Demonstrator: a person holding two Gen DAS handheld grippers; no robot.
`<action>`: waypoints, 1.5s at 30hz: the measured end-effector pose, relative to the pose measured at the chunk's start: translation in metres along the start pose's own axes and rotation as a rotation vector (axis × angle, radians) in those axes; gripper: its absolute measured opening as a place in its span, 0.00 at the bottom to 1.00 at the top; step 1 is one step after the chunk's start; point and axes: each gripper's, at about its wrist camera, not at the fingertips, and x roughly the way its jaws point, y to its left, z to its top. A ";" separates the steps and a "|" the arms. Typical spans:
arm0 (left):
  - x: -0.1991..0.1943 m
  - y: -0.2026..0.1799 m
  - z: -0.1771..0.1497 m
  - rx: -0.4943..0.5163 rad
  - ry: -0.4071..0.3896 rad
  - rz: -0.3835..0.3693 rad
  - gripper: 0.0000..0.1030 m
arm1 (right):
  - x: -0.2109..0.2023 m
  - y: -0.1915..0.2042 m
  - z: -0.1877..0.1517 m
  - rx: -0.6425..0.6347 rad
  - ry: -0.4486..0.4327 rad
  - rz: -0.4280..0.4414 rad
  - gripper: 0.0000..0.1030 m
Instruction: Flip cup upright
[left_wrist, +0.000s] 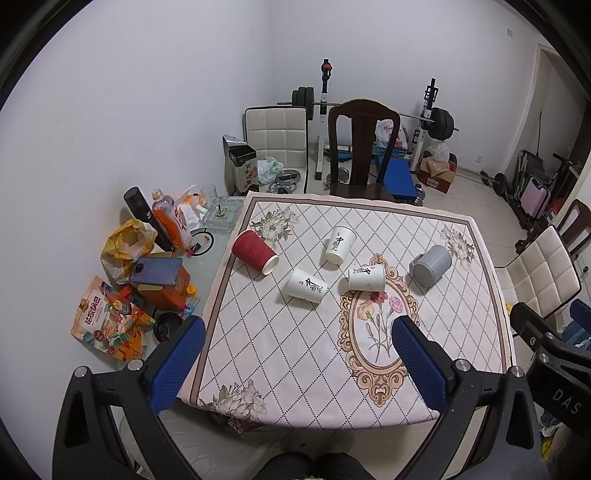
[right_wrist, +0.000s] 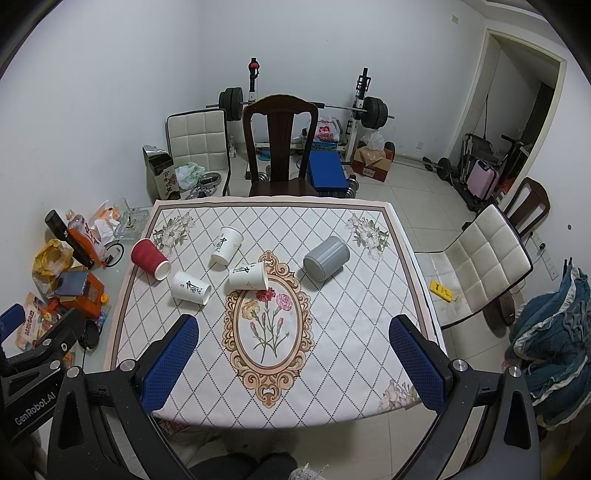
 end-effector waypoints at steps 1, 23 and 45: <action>0.000 0.000 0.000 0.000 0.001 -0.002 1.00 | 0.000 0.001 0.000 0.000 0.000 -0.001 1.00; 0.170 0.025 -0.016 -0.039 0.269 0.039 1.00 | 0.167 0.004 -0.042 0.147 0.241 -0.070 1.00; 0.417 0.034 -0.009 -0.653 0.641 -0.118 0.90 | 0.450 -0.002 -0.061 0.105 0.624 -0.107 0.90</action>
